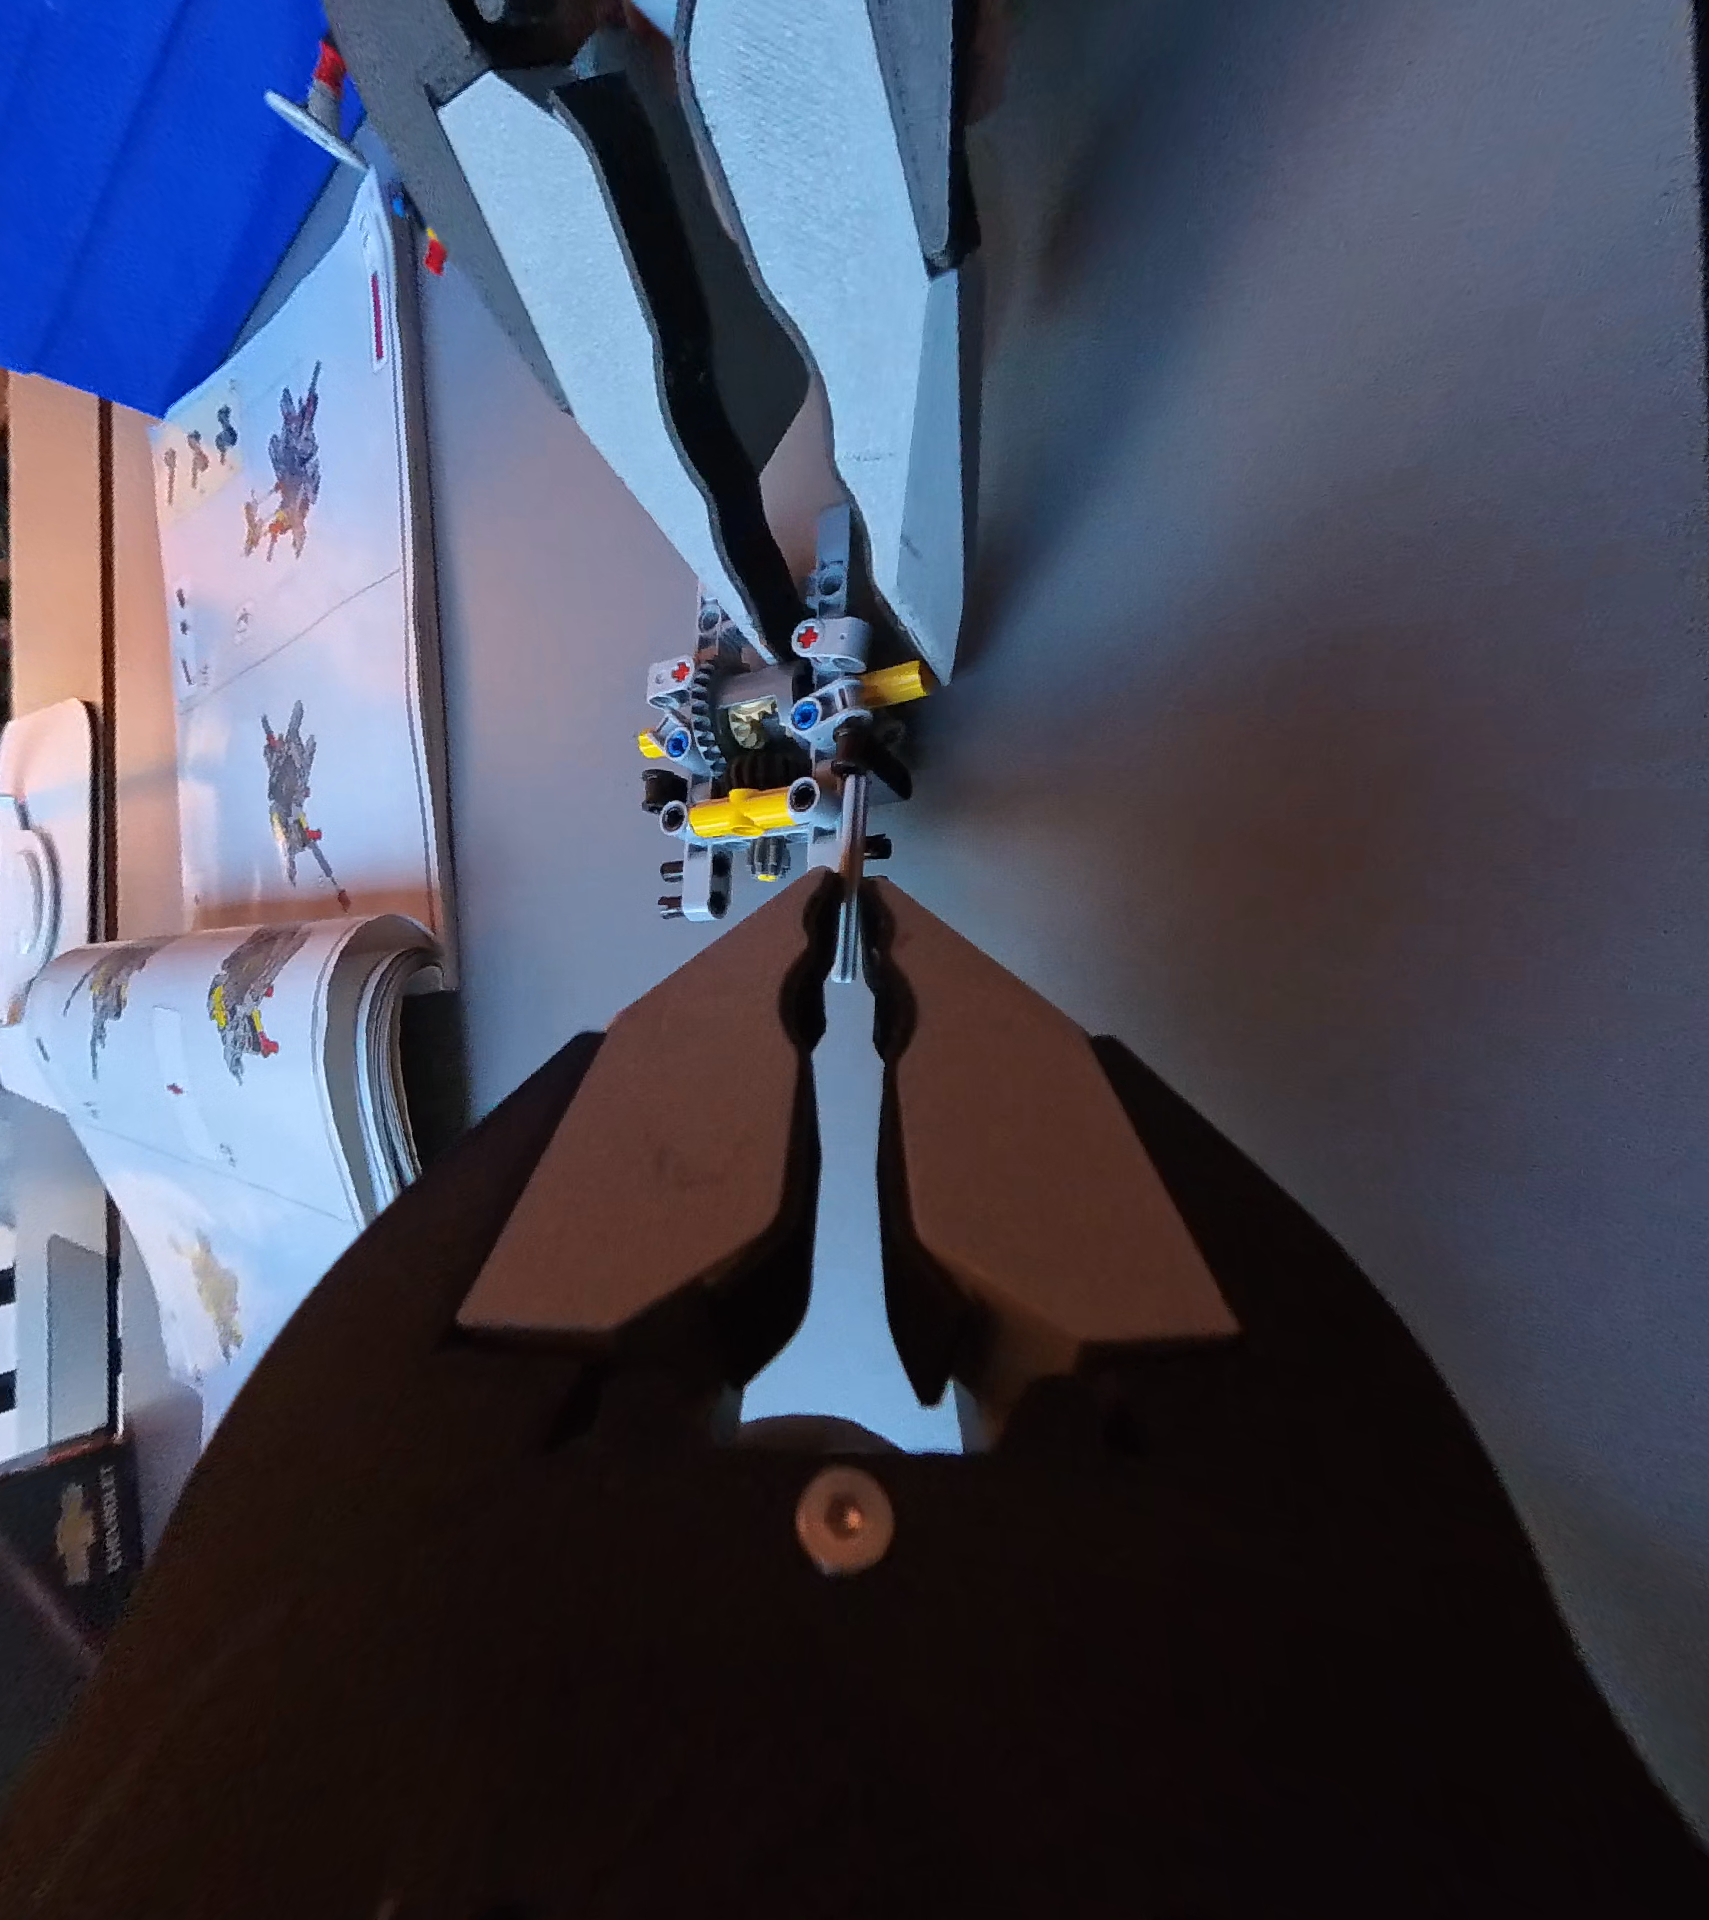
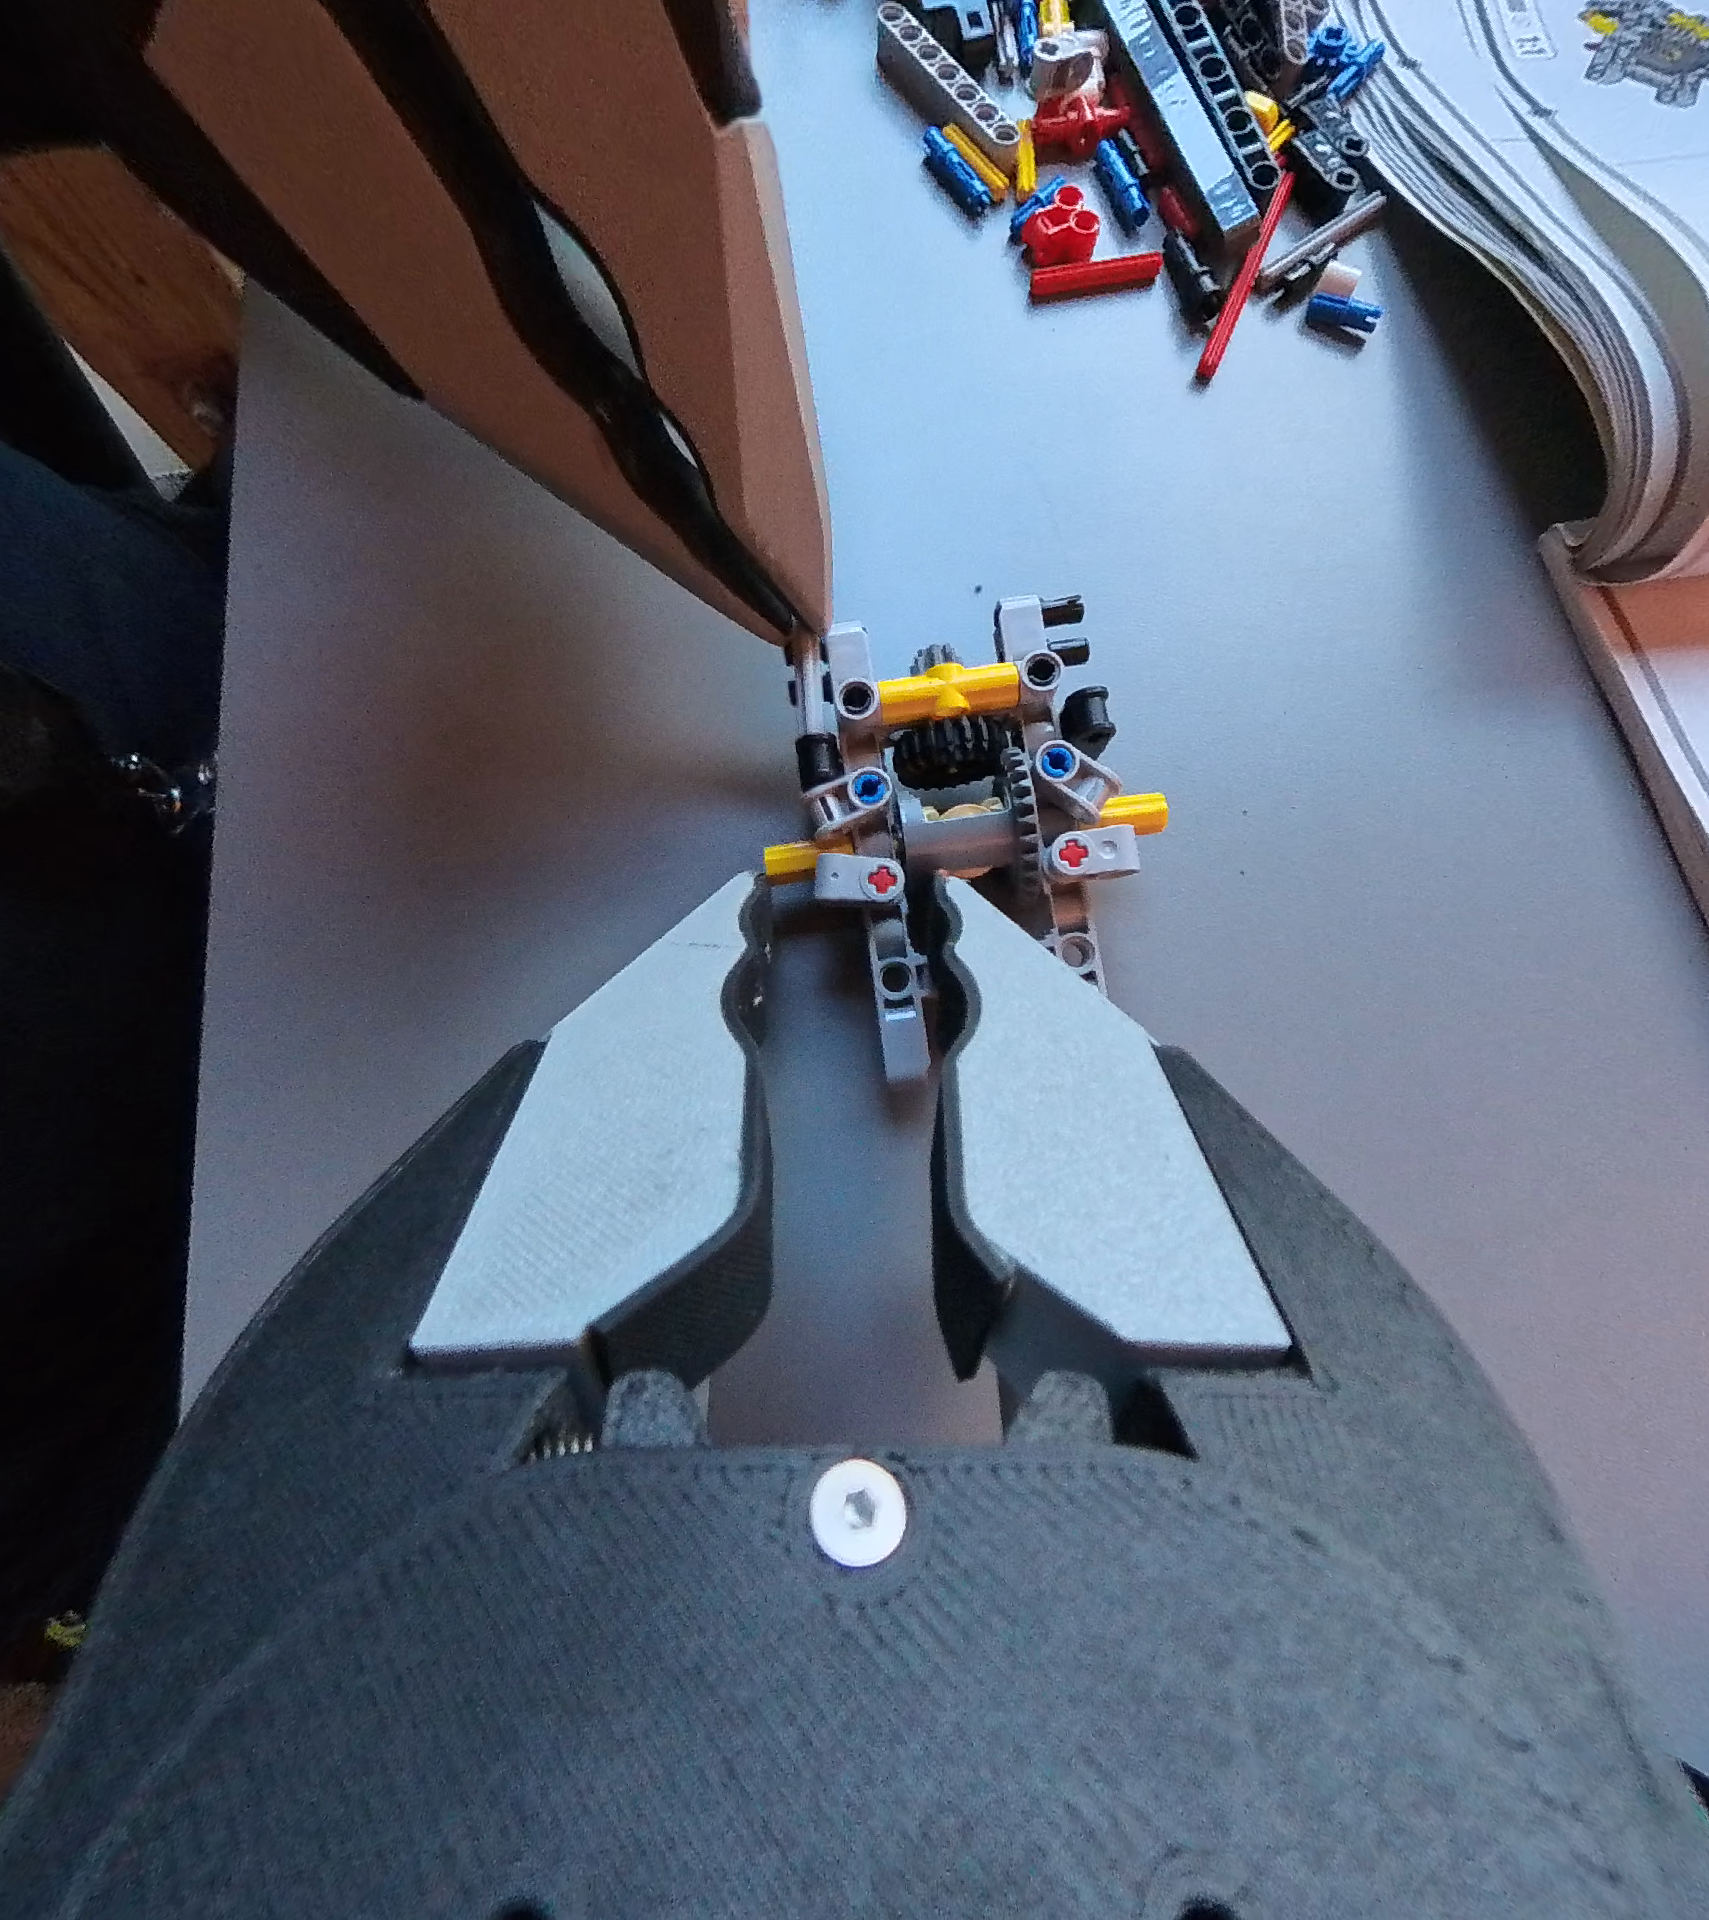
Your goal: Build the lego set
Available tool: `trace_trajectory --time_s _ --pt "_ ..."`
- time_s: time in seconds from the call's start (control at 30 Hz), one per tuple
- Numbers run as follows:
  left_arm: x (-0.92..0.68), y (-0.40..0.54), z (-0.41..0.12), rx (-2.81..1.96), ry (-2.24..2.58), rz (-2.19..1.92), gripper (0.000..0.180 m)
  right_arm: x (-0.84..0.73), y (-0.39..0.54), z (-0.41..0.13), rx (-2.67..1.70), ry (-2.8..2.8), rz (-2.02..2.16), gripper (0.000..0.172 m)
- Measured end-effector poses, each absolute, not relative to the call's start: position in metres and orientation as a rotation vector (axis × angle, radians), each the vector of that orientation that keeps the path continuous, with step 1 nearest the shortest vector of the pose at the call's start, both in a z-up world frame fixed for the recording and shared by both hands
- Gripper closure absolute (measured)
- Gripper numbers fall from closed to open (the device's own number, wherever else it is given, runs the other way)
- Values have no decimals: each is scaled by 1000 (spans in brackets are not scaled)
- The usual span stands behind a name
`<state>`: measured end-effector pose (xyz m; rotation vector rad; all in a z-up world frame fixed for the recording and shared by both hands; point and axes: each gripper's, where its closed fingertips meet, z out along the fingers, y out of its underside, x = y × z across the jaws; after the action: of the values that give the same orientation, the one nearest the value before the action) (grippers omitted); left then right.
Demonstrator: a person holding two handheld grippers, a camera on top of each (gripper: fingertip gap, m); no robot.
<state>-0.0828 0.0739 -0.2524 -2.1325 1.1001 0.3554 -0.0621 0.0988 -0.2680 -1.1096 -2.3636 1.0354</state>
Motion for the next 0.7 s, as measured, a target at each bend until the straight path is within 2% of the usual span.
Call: trace_trajectory --time_s 0.7 --pt "-82 75 -248 -2117 985 579 179 -61 99 -268 -1163 -2352 1034 145"
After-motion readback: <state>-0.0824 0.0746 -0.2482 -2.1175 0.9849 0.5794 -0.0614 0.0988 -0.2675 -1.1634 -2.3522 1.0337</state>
